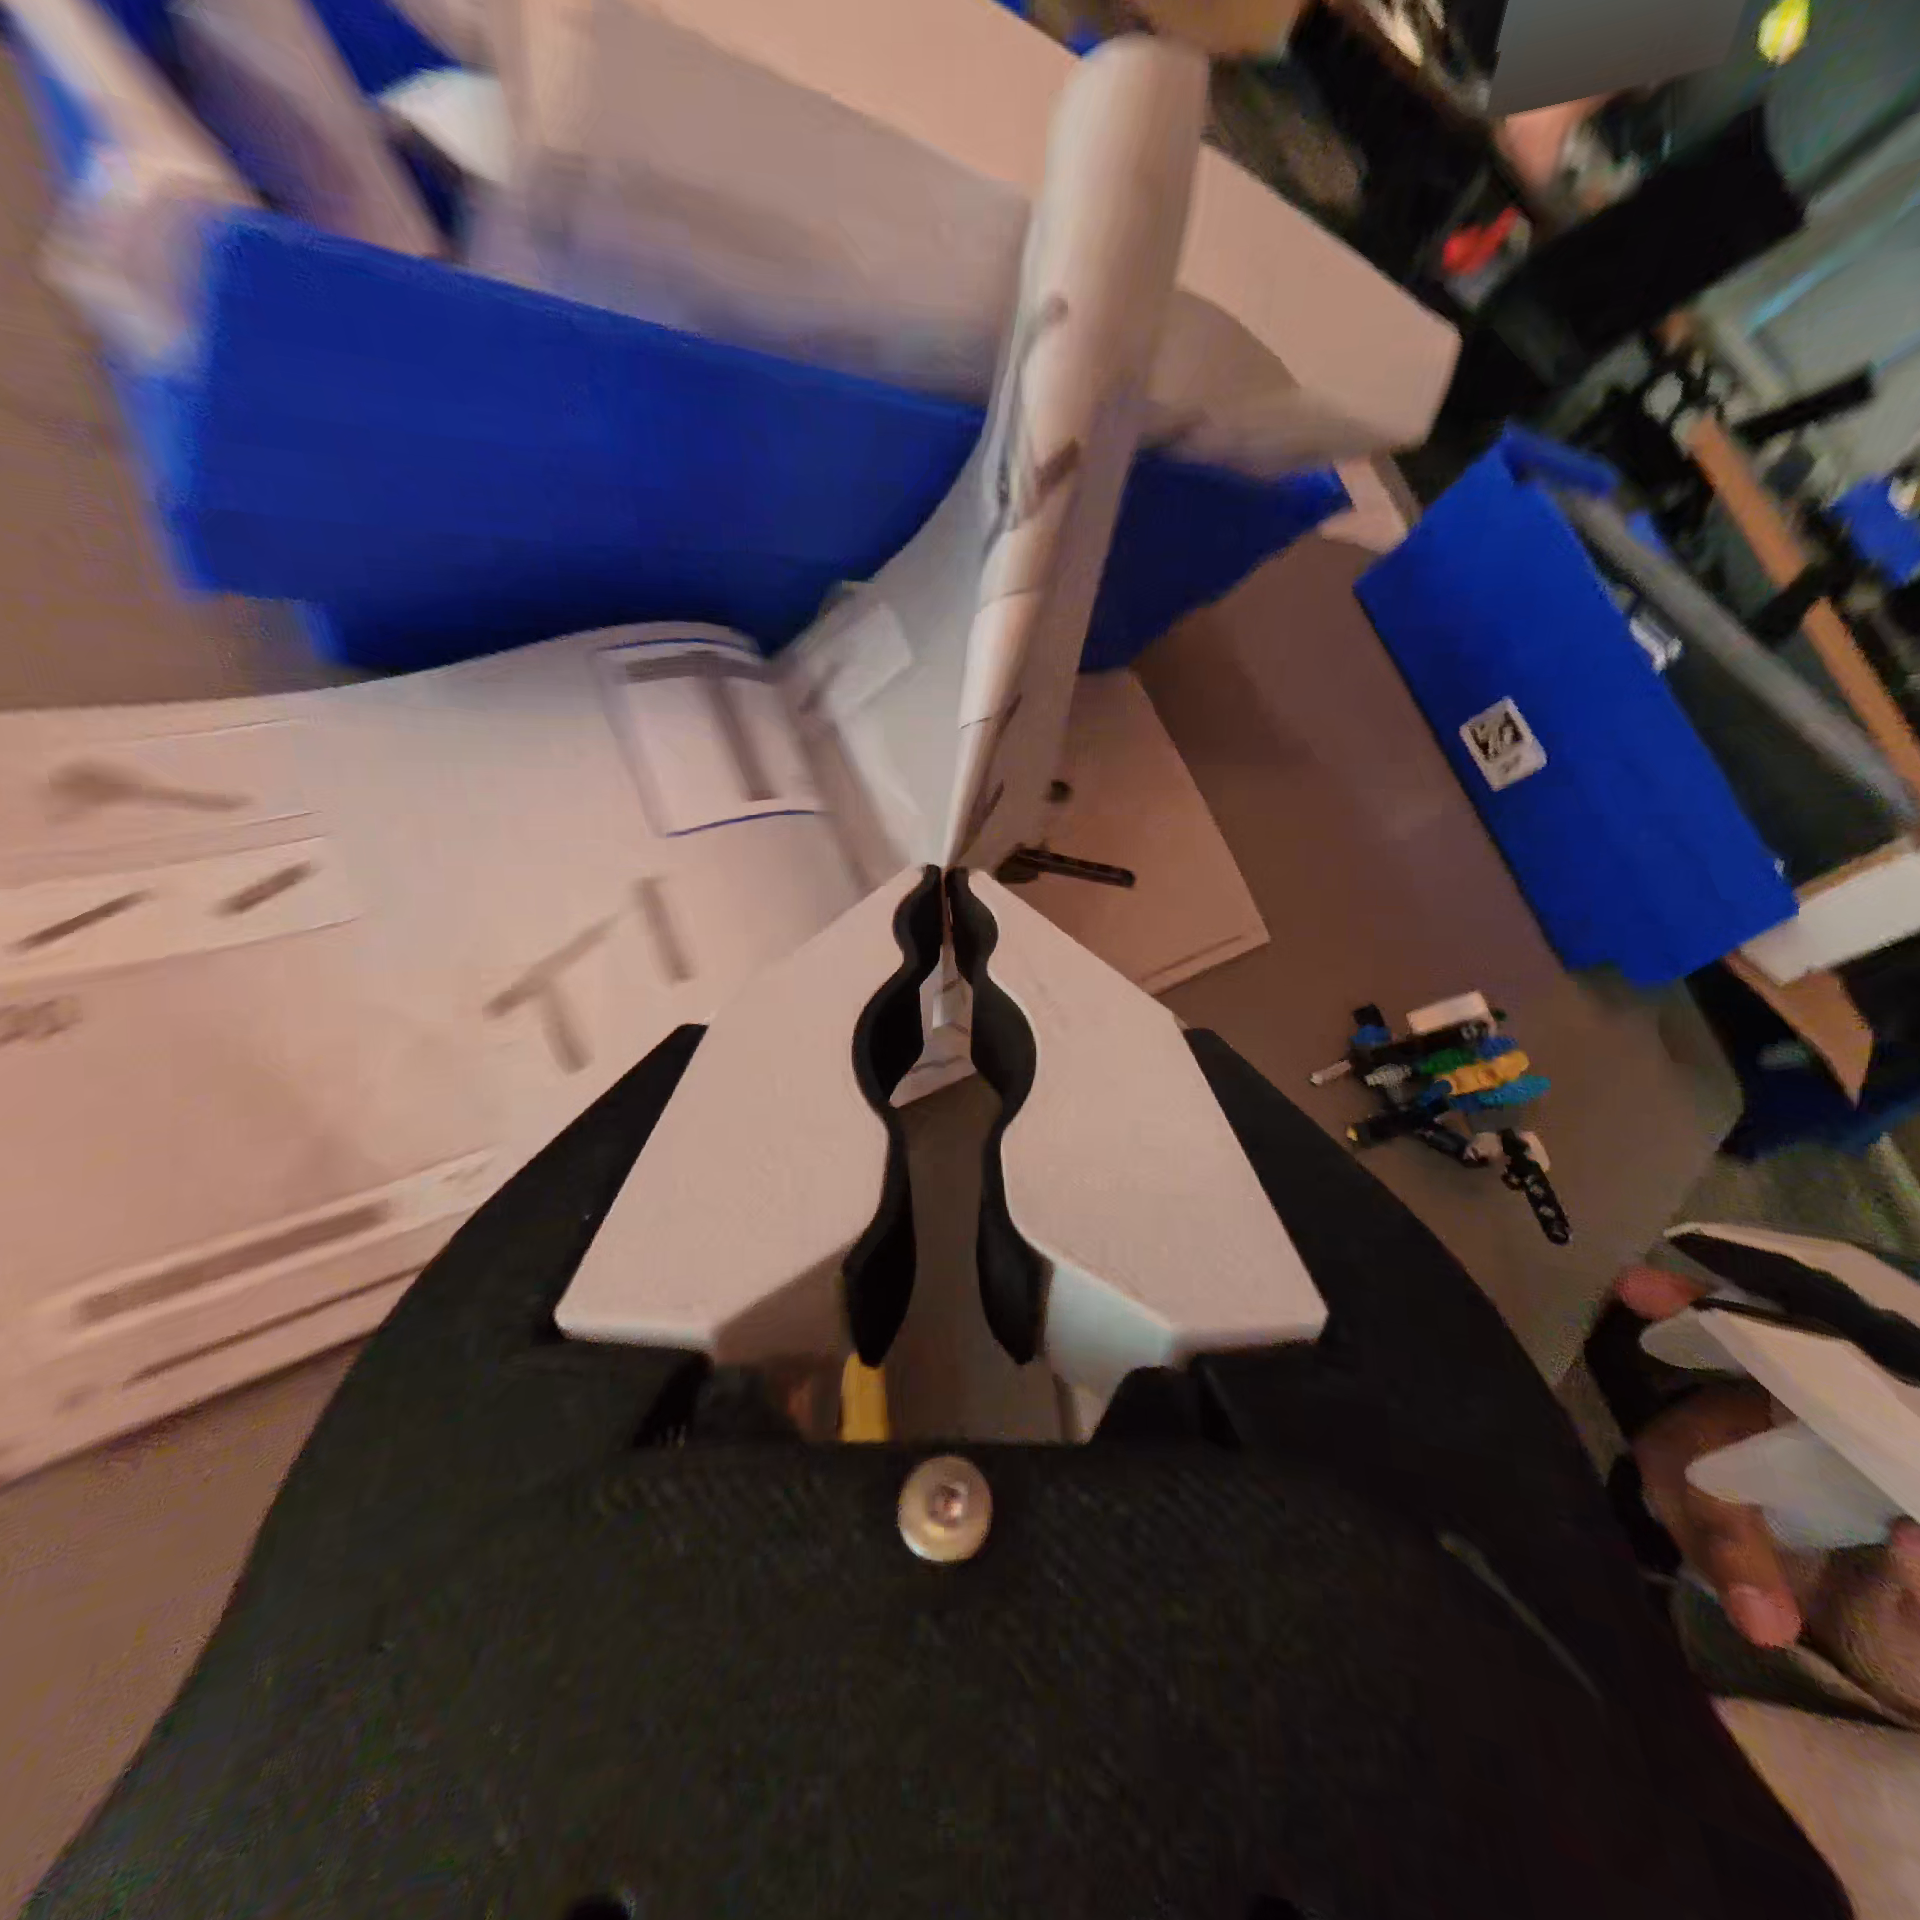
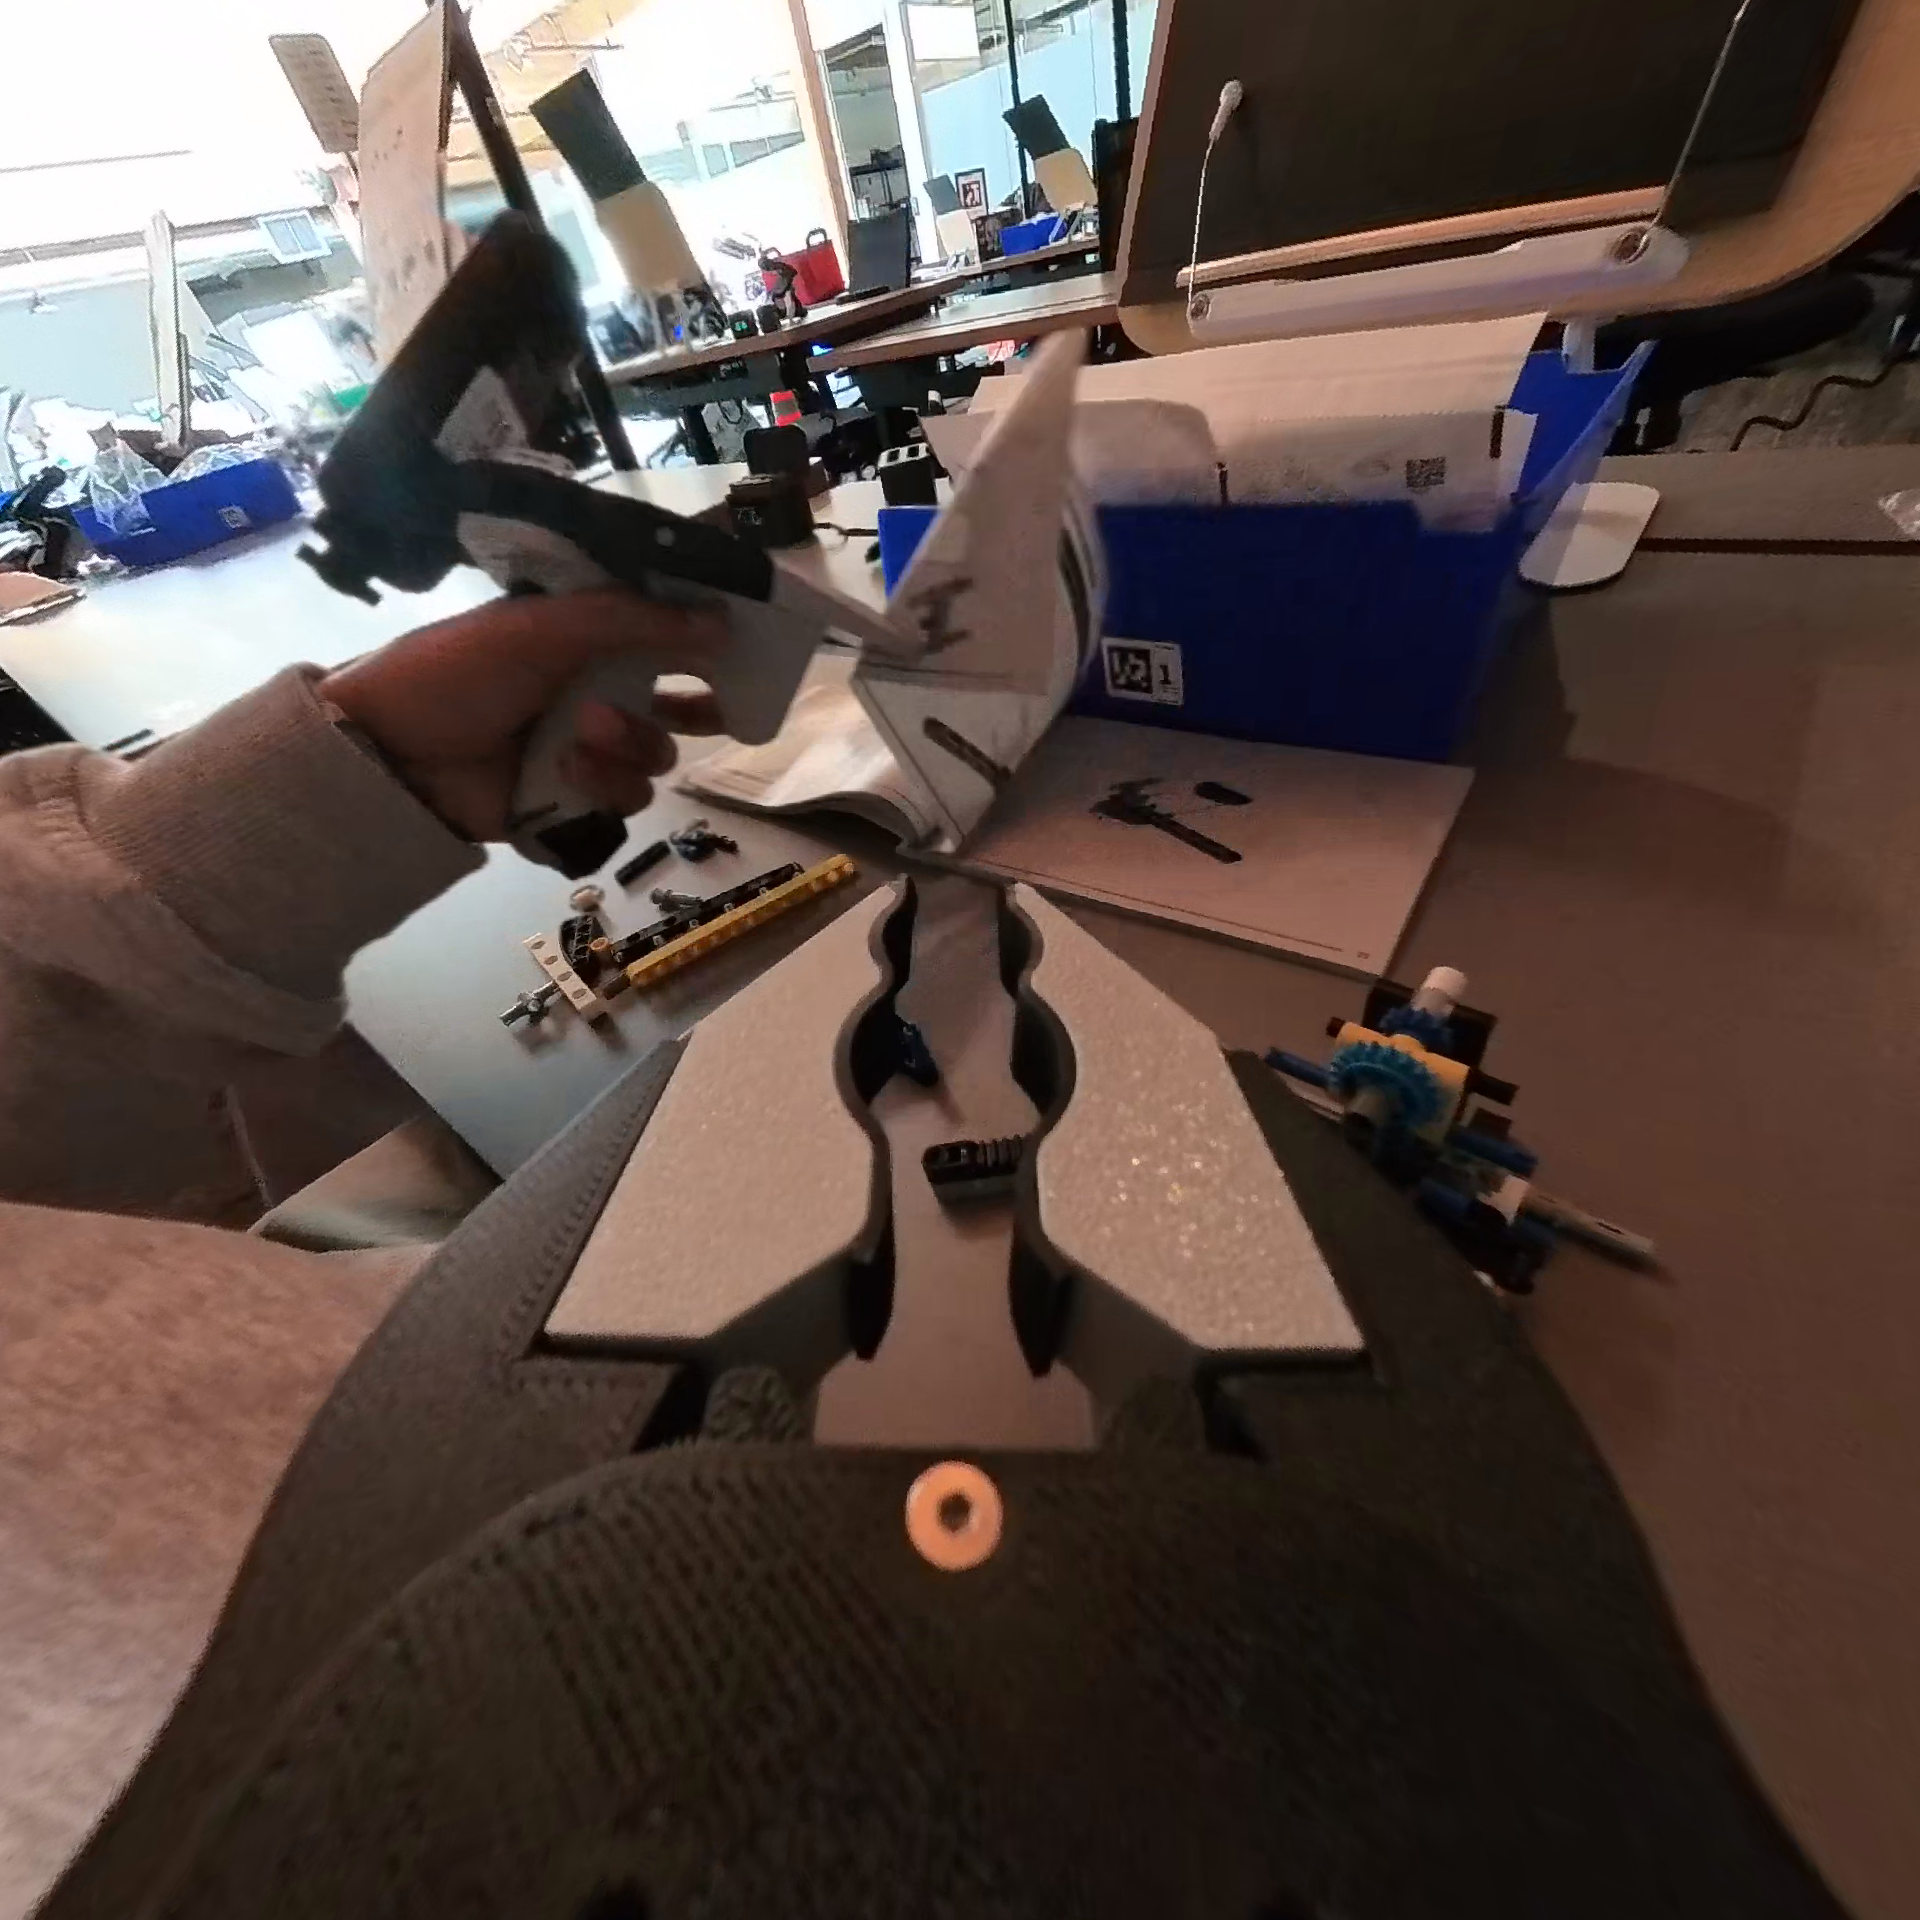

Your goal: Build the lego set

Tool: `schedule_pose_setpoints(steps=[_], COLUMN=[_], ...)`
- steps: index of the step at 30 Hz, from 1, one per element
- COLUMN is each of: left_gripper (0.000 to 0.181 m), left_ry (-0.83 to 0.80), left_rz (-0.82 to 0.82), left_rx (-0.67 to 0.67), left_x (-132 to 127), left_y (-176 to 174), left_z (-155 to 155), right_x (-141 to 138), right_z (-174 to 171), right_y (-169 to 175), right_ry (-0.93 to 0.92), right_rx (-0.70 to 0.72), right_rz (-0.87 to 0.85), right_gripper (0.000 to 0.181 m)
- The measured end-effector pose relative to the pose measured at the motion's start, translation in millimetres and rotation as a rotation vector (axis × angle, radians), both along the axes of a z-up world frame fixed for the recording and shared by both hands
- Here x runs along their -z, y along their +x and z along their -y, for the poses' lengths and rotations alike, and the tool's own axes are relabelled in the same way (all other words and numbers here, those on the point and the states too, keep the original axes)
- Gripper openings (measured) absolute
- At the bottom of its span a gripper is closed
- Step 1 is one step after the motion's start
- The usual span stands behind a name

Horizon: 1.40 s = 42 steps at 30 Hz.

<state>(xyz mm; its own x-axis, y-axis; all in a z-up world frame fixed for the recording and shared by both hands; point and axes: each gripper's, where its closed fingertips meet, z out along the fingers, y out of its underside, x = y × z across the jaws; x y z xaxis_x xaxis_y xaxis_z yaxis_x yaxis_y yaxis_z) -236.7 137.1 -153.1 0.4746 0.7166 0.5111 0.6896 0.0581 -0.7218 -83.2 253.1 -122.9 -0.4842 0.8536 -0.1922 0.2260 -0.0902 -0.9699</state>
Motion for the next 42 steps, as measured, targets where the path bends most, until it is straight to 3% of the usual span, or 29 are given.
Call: schedule_pose_setpoints(steps=[1, 4, 8, 11, 14, 17, 19, 21, 24, 27, 32, 42], left_gripper=[0.000, 0.000, 0.000, 0.013, 0.022, 0.025, 0.025, 0.025, 0.023, 0.007, 0.000, 0.000], left_ry=[0.010, 0.010, -0.046, -0.017, -0.018, -0.130, -0.223, -0.272, -0.462, -0.661, -0.707, -0.672], left_rz=[0.001, 0.009, 0.030, 0.036, -0.056, -0.199, -0.253, -0.260, -0.188, -0.169, -0.010, -0.048], left_rx=[-0.049, -0.150, -0.224, -0.222, -0.243, -0.207, -0.149, -0.053, 0.089, 0.021, -0.005, 0.000], left_x=[0, 5, 22, 21, -6, -33, -36, -25, 22, 50, 76, 67], left_y=[-4, -7, -6, -1, 3, 10, 14, 17, 15, -7, -7, -11], left_z=[19, 63, 95, 99, 94, 73, 52, 21, -10, 5, 35, 37], right_x=[1, 2, 4, 3, 3, 5, 5, 4, 4, 4, 12, 17], right_z=[1, 3, 6, 7, 9, 12, 14, 16, 17, 17, 10, 6], right_y=[0, 0, 1, 1, 2, 3, 4, 5, 6, 6, 1, -3], right_ry=[-0.001, -0.004, 0.010, 0.021, 0.038, 0.053, 0.060, 0.063, 0.065, 0.072, 0.124, 0.111], right_rx=[-0.002, -0.010, -0.014, -0.013, -0.015, -0.022, -0.027, -0.031, -0.035, -0.036, 0.011, 0.012], right_rz=[0.003, 0.011, 0.010, 0.001, -0.007, -0.007, -0.011, -0.015, -0.016, -0.020, 0.003, 0.026], right_gripper=[0.015, 0.015, 0.015, 0.015, 0.015, 0.015, 0.015, 0.015, 0.015, 0.015, 0.013, 0.014])
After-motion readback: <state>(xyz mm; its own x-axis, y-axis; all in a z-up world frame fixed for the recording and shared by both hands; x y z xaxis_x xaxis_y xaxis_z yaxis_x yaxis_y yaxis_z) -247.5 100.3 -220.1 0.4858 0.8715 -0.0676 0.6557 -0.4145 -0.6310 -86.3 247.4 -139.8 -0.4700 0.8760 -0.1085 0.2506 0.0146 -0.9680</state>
